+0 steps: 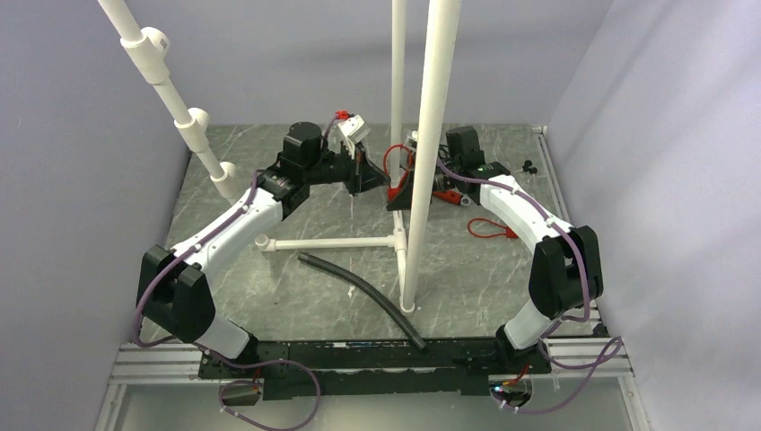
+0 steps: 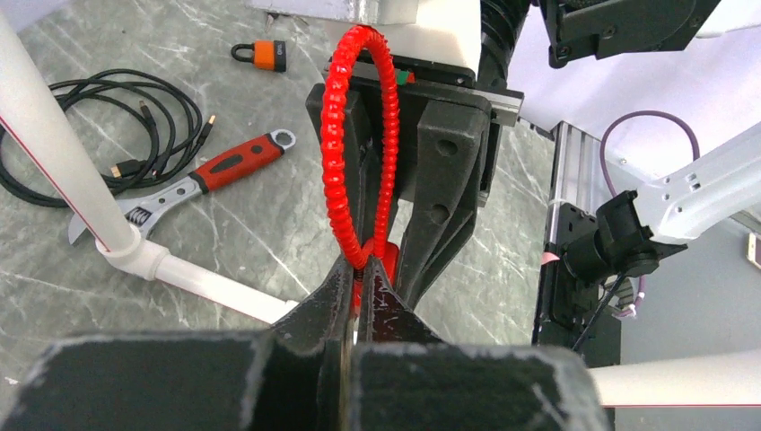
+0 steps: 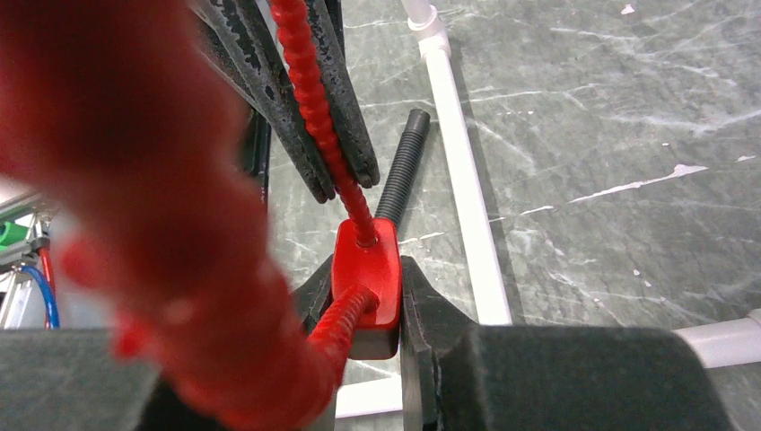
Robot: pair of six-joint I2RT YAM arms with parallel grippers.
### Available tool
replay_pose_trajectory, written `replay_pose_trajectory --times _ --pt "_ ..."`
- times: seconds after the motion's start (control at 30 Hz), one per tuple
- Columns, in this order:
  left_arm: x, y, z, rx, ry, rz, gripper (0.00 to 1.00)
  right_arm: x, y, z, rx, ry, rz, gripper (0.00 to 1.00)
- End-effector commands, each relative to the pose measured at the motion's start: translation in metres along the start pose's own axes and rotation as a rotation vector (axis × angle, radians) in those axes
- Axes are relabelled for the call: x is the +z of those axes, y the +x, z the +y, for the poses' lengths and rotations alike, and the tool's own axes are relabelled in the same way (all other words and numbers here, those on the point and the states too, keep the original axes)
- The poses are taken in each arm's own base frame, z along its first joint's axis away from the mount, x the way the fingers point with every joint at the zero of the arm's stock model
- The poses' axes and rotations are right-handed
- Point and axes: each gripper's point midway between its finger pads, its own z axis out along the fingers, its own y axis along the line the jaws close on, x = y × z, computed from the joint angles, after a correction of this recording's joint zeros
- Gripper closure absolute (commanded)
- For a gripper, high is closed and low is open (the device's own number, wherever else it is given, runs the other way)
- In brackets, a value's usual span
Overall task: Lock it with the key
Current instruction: Lock the lock.
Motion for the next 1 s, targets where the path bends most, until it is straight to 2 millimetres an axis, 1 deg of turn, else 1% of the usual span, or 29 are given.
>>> replay_pose_trajectory --times 0.0,0.07,0.17,0.23,0.3,0.37,0.43,0.47,0.53,0.6,0.7,0.77,0.83,0.87,0.9,0.97 --pt "-0.004 0.136 -0.029 -0.346 0.066 0.415 1.0 -0.014 -0.1 0.041 -0.455 -0.098 -0.187 1.0" --pt "-0.002 0.142 -0.036 -0.28 0.076 0.458 1.0 -0.014 -0.102 0.041 -0.456 -0.099 -0.187 1.0" --pt "-0.003 0.143 -0.045 -0.273 0.108 0.456 1.0 -0.013 -0.102 0.04 -0.451 -0.1 -0.185 1.0" --pt "-0.006 0.146 -0.042 -0.3 0.085 0.467 1.0 -0.014 -0.102 0.039 -0.446 -0.095 -0.187 1.0" --pt "-0.012 0.148 -0.033 -0.375 0.072 0.465 1.0 -0.015 -0.103 0.038 -0.446 -0.087 -0.191 1.0" --pt "-0.018 0.144 -0.023 -0.457 0.073 0.434 1.0 -0.016 -0.101 0.036 -0.428 -0.08 -0.192 1.0" --pt "-0.022 0.135 -0.016 -0.476 0.076 0.374 1.0 -0.016 -0.1 0.035 -0.405 -0.079 -0.194 1.0" --pt "-0.024 0.127 -0.015 -0.465 0.076 0.334 1.0 -0.017 -0.1 0.035 -0.39 -0.078 -0.198 1.0" --pt "-0.026 0.115 -0.017 -0.426 0.076 0.276 1.0 -0.019 -0.098 0.033 -0.37 -0.077 -0.205 1.0" --pt "-0.029 0.108 -0.02 -0.401 0.084 0.246 1.0 -0.019 -0.096 0.033 -0.363 -0.079 -0.205 1.0" --pt "-0.03 0.11 -0.022 -0.394 0.088 0.254 1.0 -0.02 -0.093 0.032 -0.351 -0.082 -0.196 1.0" --pt "-0.031 0.106 -0.022 -0.368 0.097 0.247 1.0 -0.02 -0.091 0.032 -0.353 -0.081 -0.188 1.0" --pt "-0.035 0.092 -0.023 -0.34 0.124 0.207 1.0 -0.019 -0.088 0.033 -0.348 -0.087 -0.178 1.0" --pt "-0.038 0.082 -0.021 -0.33 0.127 0.174 0.91 -0.019 -0.085 0.033 -0.346 -0.09 -0.171 1.0" --pt "-0.042 0.073 -0.019 -0.317 0.126 0.138 0.79 -0.019 -0.081 0.033 -0.335 -0.094 -0.161 1.0" --pt "-0.051 0.053 -0.015 -0.274 0.127 0.072 0.59 -0.02 -0.073 0.033 -0.327 -0.098 -0.143 1.0"
